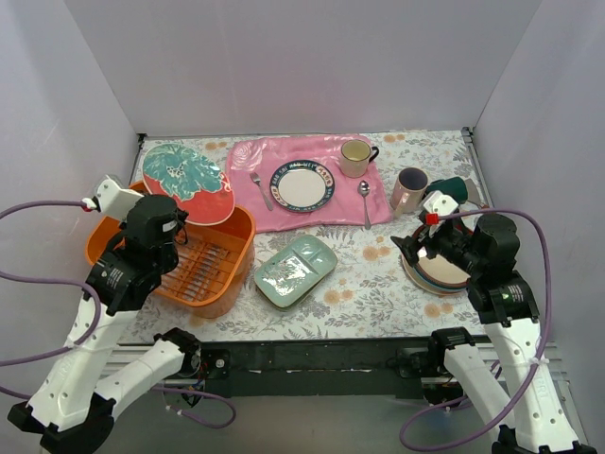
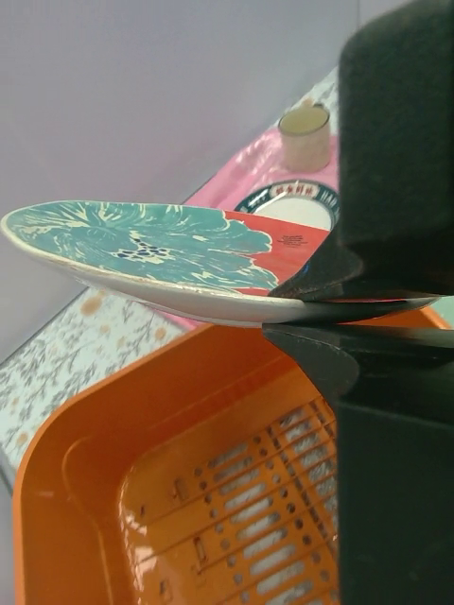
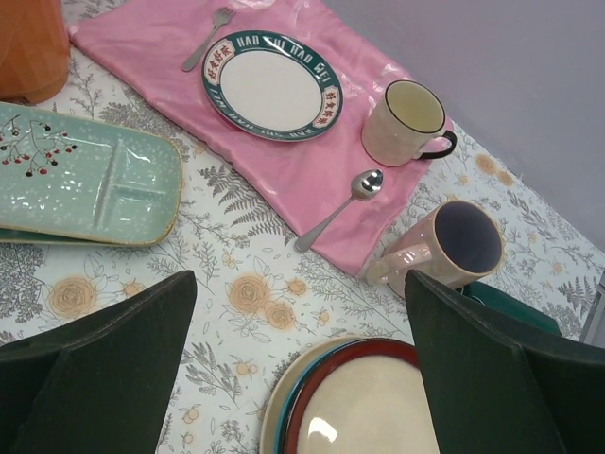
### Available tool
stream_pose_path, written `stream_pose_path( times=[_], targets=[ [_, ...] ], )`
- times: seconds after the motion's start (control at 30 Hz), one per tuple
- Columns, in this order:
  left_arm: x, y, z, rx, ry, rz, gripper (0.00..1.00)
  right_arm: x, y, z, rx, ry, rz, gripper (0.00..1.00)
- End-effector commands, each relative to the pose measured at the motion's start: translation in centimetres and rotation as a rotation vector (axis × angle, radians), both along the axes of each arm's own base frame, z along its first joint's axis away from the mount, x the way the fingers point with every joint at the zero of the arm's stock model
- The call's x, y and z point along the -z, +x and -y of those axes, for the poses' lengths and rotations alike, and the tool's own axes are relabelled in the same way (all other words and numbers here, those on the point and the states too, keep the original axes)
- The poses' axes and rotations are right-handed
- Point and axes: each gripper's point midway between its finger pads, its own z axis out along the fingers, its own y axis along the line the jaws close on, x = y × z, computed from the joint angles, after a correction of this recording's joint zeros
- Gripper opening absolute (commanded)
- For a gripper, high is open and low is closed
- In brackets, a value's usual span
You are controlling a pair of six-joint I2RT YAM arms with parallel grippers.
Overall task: Place the mixed dishes into the plastic bin
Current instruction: Place the plate in the plastic bin.
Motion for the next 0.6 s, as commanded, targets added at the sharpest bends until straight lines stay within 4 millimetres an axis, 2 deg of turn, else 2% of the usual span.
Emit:
stream_pose_path(
  times=[0.0,0.13,0.2,0.33,0.47,0.5,0.57],
  targets=[
    [-2.8,0.5,-2.5,-0.164,0.014,0.109,0.0,-0.5,0.9,0.2,0.025,0.006,0.027,0.98],
    [-2.6,0.2,-3.5,-0.239,-0.024,0.133,0.0,-0.4,1.0,0.4,0.033,-0.007,0.026,0.98],
    [-1.9,-0.2,-3.8,-0.251,-0.044,0.139,0.0,-0.2,1.1,0.5,0.035,-0.013,0.024,0.99],
    [1.2,0.9,-3.5,-0.261,-0.066,0.07,0.0,0.2,1.1,0.3,0.021,-0.013,0.012,0.99],
    [3.5,0.9,-5.5,-0.34,-0.066,-0.019,0.0,0.2,1.2,0.4,0.024,-0.024,0.011,0.99],
    [3.5,0.6,-6.5,-0.372,-0.073,-0.008,0.0,0.3,1.2,0.4,0.023,-0.029,0.01,0.99],
    [3.8,0.8,-6.9,-0.362,-0.079,-0.006,0.0,0.5,1.2,0.5,0.025,-0.035,0.005,0.98]
  ],
)
